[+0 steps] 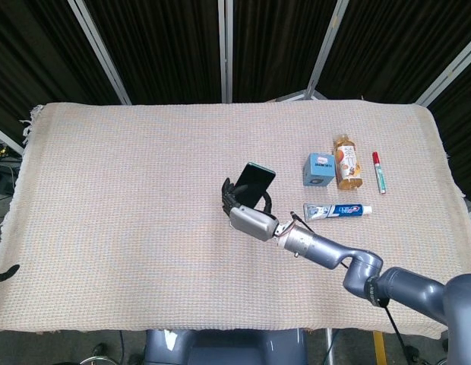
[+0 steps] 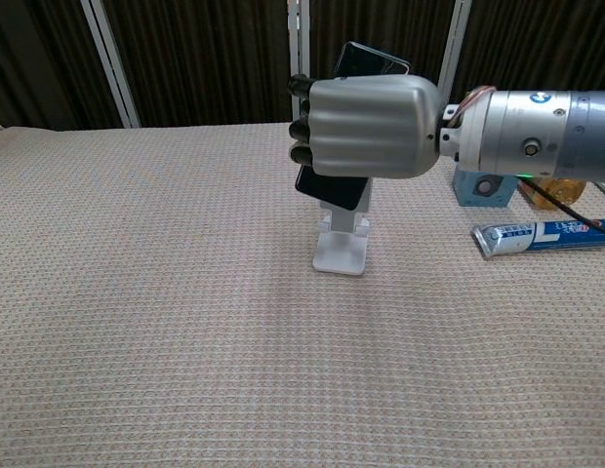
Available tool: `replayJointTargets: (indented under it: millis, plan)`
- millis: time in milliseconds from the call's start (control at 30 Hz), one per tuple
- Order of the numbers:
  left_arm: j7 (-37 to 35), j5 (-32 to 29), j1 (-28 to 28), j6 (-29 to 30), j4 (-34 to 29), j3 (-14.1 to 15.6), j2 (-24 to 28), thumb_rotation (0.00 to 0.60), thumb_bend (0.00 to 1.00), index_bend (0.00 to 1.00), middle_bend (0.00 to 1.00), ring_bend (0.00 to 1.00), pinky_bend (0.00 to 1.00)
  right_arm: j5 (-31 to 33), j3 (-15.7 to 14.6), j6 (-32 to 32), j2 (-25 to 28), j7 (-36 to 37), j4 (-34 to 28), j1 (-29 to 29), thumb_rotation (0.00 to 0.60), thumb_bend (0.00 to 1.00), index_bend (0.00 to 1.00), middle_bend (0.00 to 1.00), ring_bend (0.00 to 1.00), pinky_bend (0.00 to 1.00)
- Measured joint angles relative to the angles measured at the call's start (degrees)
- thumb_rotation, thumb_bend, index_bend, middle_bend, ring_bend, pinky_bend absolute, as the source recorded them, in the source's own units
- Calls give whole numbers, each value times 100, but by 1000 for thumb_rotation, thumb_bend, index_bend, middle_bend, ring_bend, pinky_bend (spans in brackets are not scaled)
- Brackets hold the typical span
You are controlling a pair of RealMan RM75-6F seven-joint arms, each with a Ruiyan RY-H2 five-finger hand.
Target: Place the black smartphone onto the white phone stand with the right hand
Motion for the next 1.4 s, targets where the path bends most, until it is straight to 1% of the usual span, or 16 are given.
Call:
replayJointTargets:
  millis: [133,267,433,533,767,1400]
  plan:
    - [43,-79,-31,-73,68,-15,-44,600,0,0,0,0,0,-32,-38,-87,-224,-286,211,102,600,90,523,574,532,293]
    - [53,-134,-44,-118,104,-23,-65,600,0,0,0,0,0,-181,-176,-73,-379,-490,493,202,600,90,523,566,531,289]
    - [75,-171,-60,-141,134,-36,-86,600,0,0,0,0,0,-225,-303,-153,-409,-562,739,282,600,91,524,561,529,277]
    - [76,-180,-63,-151,140,-35,-90,600,0,0,0,0,0,-139,-310,-170,-426,-612,863,279,600,92,523,558,526,274]
    - [107,-201,-70,-168,135,-32,-103,600,0,0,0,0,0,52,-305,-124,-502,-740,942,234,600,91,522,557,526,271]
    - [144,-260,-108,-232,172,-45,-131,600,0,0,0,0,0,161,-609,-136,-785,-778,1256,280,600,92,522,546,519,257]
